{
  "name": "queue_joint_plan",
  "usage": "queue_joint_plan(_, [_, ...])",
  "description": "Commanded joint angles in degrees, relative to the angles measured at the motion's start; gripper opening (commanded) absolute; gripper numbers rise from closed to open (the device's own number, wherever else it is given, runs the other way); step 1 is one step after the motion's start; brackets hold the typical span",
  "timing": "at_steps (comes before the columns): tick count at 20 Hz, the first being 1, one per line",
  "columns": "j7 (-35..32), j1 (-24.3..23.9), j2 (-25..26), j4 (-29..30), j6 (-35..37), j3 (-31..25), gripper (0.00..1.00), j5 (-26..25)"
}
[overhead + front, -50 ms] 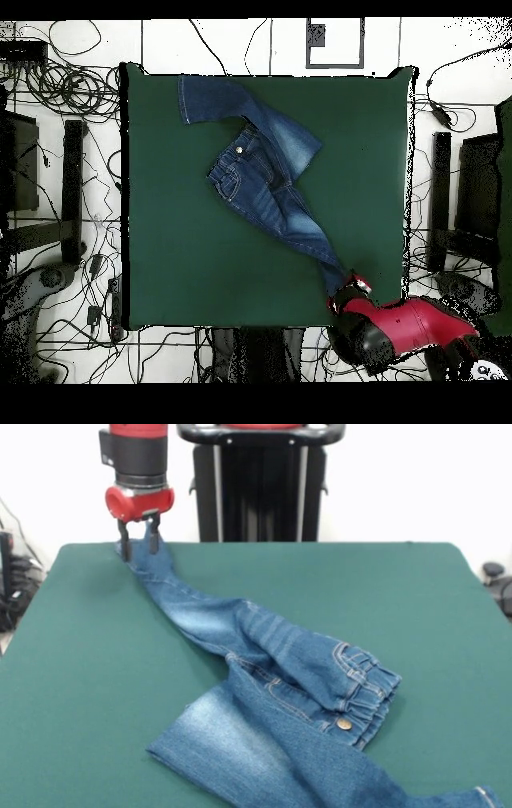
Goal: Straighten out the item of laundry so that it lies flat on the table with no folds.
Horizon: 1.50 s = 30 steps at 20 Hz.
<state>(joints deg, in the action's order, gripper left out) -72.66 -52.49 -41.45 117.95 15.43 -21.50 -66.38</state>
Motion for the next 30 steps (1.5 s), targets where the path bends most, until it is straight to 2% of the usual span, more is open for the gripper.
queue_joint_plan(1, [3.71, 1.93, 3.04, -2.97, 3.18, -6.04, 1.0, 0.91])
queue_joint_plan(14, [-0.91, 5.43, 4.76, -5.53, 0.93, -2.88, 1.0, -1.39])
queue_joint_plan(19, [-1.22, 6.21, 3.73, -5.83, 1.28, -1.52, 1.0, -1.92])
queue_joint_plan(30, [0.09, 4.75, 5.65, -7.35, 1.51, -1.49, 1.0, -1.9])
